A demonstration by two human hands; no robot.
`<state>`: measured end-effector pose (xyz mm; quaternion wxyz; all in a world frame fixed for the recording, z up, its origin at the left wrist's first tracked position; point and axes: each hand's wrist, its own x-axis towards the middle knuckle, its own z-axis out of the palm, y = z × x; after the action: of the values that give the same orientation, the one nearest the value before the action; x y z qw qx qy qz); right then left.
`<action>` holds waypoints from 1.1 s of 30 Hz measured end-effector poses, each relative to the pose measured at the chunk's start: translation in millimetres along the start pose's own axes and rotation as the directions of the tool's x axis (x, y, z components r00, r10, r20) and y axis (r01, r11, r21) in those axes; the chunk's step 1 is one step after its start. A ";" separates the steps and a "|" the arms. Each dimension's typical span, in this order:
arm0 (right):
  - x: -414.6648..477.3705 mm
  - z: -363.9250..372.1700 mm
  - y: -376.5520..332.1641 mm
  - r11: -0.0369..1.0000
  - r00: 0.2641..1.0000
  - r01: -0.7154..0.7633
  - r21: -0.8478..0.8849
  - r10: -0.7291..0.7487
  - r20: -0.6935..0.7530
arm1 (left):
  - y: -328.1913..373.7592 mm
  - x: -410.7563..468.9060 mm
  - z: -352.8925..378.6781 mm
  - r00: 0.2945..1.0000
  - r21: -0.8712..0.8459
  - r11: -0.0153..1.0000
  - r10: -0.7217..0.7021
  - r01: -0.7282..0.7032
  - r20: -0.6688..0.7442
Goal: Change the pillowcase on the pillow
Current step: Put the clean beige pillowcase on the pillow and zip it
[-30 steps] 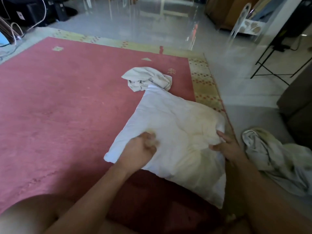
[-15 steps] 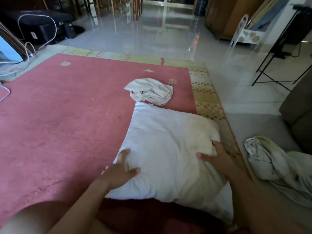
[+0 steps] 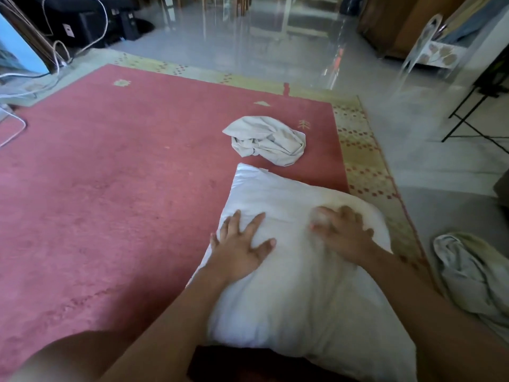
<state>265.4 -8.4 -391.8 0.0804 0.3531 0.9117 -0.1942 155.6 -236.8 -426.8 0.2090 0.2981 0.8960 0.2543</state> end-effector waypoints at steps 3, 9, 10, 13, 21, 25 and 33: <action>54.9 12.5 -31.9 0.991 0.999 -0.012 -0.137 0.016 0.028 | -7.0 10.1 11.2 1.000 -0.013 1.000 -0.010 0.010 -0.023; 170.6 35.3 -89.2 0.997 0.997 0.072 0.007 -0.072 -0.022 | -15.5 16.1 13.9 0.999 -0.014 1.000 0.022 -0.022 -0.027; 188.0 38.3 -97.7 0.995 0.995 0.095 0.024 -0.094 -0.038 | -16.9 16.6 14.6 0.999 -0.002 0.999 0.033 -0.033 -0.029; 238.3 41.5 -114.7 0.989 0.980 0.144 -0.034 -0.147 -0.130 | -18.6 19.0 17.9 0.997 0.019 0.998 0.058 -0.057 -0.053; 302.1 47.2 -117.9 0.975 0.997 -0.021 -0.222 0.004 -0.076 | -21.3 22.9 31.6 0.990 0.014 0.995 0.099 -0.099 -0.102; 283.5 36.6 -115.6 0.977 0.983 0.138 -0.164 -0.156 -0.097 | -22.6 24.7 32.4 0.985 0.034 0.994 0.104 -0.100 -0.139; 194.8 -56.9 -115.4 0.900 0.821 0.426 0.092 -0.342 -0.458 | -19.7 21.7 21.0 0.995 -0.011 0.999 0.046 -0.047 -0.092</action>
<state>43.2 56.4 -360.9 -0.1978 0.2014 0.9361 -0.2098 142.3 -229.6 -459.5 0.1635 0.3057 0.8957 0.2784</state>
